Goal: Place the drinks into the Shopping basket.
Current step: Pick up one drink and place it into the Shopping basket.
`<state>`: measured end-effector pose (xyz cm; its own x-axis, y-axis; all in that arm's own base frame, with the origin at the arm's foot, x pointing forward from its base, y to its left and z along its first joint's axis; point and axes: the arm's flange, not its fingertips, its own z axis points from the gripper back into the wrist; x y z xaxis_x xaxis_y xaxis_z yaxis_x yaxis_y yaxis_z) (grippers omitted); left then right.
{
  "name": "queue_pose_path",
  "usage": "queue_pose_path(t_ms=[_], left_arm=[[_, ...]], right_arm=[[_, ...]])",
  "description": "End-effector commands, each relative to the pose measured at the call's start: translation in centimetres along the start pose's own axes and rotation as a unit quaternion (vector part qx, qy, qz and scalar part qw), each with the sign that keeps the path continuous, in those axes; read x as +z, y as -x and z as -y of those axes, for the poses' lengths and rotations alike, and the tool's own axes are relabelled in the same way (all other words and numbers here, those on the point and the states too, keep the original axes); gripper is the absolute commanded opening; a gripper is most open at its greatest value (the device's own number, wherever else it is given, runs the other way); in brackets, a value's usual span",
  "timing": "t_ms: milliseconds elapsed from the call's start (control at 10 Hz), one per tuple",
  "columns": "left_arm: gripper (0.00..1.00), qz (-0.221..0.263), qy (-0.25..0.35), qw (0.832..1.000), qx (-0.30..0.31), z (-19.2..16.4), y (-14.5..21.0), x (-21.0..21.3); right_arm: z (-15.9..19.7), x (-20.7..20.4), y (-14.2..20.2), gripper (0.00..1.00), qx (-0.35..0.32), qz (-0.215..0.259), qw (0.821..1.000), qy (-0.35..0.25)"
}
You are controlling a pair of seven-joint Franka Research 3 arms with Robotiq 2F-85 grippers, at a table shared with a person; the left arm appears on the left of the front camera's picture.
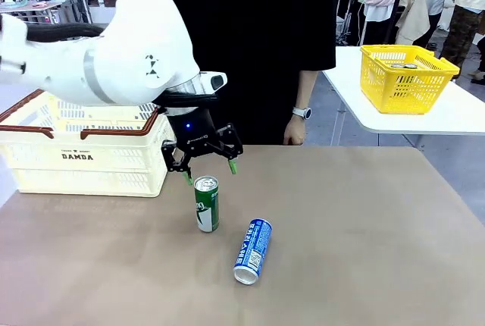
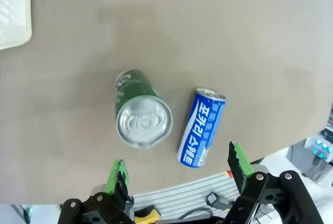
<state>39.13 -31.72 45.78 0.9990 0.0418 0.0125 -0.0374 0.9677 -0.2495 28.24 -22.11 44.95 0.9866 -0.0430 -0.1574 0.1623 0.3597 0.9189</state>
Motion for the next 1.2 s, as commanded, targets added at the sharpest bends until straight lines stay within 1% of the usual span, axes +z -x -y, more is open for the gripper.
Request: queue_pose_path(t_ms=[0,200,300,400,600,900,1100], left_arm=[[1.0,-0.006,-0.024,1.0,-0.01,0.9,-1.4,-0.5],[1.0,-0.011,-0.052,0.998,-0.016,1.3,-2.4,-1.0],[1.0,-0.012,-0.057,0.998,-0.013,1.0,-2.9,-1.3],[1.0,-0.01,-0.075,0.997,0.0,0.7,-3.3,-1.7],[1.0,-0.016,-0.085,0.996,0.015,0.0,-3.9,-2.5],[1.0,-0.036,-0.074,0.997,0.002,-0.2,-4.5,-3.7],[1.0,-0.043,-0.079,0.996,0.0,-0.1,-4.7,-4.4]], right_arm=[[-0.5,0.2,0.2,1.0,-0.008,0.0,1.0,-0.003],[-0.5,0.2,0.2,1.0,-0.008,0.0,1.0,-0.003],[-0.5,0.2,0.2,1.0,-0.008,0.0,1.0,-0.003],[-0.5,0.2,0.2,1.0,-0.008,0.0,1.0,-0.003],[-0.5,0.2,0.2,1.0,-0.008,0.0,1.0,-0.003],[-0.5,0.2,0.2,1.0,-0.008,0.0,1.0,-0.003],[-0.5,0.2,0.2,1.0,-0.008,0.0,1.0,-0.003]])
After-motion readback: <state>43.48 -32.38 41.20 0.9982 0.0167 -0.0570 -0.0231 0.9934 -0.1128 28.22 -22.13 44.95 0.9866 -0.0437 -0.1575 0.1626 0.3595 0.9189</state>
